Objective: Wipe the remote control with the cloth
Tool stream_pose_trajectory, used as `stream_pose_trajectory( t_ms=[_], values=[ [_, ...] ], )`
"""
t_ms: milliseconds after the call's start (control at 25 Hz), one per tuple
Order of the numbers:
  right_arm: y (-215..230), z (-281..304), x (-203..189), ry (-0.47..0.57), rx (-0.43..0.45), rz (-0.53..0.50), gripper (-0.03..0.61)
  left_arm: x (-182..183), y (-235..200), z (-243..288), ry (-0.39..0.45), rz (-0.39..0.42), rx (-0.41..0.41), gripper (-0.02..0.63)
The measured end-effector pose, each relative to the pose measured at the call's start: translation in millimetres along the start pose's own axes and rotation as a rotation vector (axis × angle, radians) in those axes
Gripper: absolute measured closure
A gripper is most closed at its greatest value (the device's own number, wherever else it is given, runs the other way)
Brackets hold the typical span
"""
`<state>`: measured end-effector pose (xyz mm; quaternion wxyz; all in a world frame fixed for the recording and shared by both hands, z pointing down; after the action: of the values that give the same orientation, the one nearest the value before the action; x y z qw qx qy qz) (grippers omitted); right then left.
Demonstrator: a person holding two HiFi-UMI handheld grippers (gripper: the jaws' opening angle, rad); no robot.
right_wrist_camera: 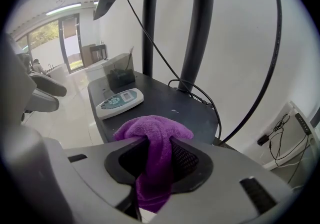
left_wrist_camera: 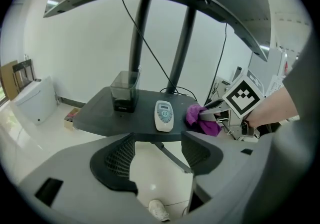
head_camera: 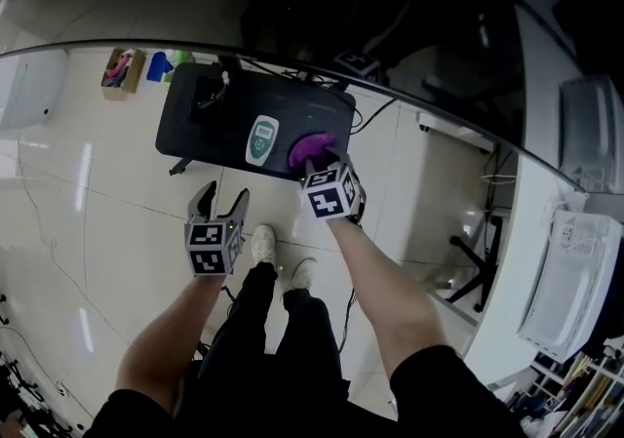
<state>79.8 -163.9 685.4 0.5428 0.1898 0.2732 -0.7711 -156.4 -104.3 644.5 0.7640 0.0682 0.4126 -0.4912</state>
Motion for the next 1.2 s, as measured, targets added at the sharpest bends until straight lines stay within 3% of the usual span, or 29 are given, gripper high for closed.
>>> stream_pose_trajectory(
  t_ms=[280, 520, 640, 880, 1200],
  values=[
    [0, -18, 6, -0.002, -0.002, 0.000, 0.388, 16, 10, -10, 0.022, 0.026, -0.011, 0.333],
    [5, -119, 35, 0.149, 0.045, 0.077, 0.391, 58, 50, -50, 0.097, 0.063, -0.059, 0.336],
    [4, -189, 48, 0.259, 0.082, 0.095, 0.407, 82, 81, -85, 0.141, 0.089, -0.108, 0.363],
    [0, -310, 51, 0.411, 0.153, 0.084, 0.468, 111, 151, -166, 0.243, 0.181, -0.153, 0.482],
    [-11, -399, 57, 0.528, 0.187, 0.052, 0.552, 125, 208, -237, 0.331, 0.318, -0.174, 0.588]
  ],
)
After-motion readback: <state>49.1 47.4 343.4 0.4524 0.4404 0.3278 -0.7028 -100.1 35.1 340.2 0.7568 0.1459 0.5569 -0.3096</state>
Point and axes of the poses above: the fingertips, and each gripper's own axes: z forward along the fingers, y to its right, x out of its top, the point moved 7 cm from there along -z, backward along the fingers, and after that the axes turned 10 degrees about -x, right-handed, at the moved point
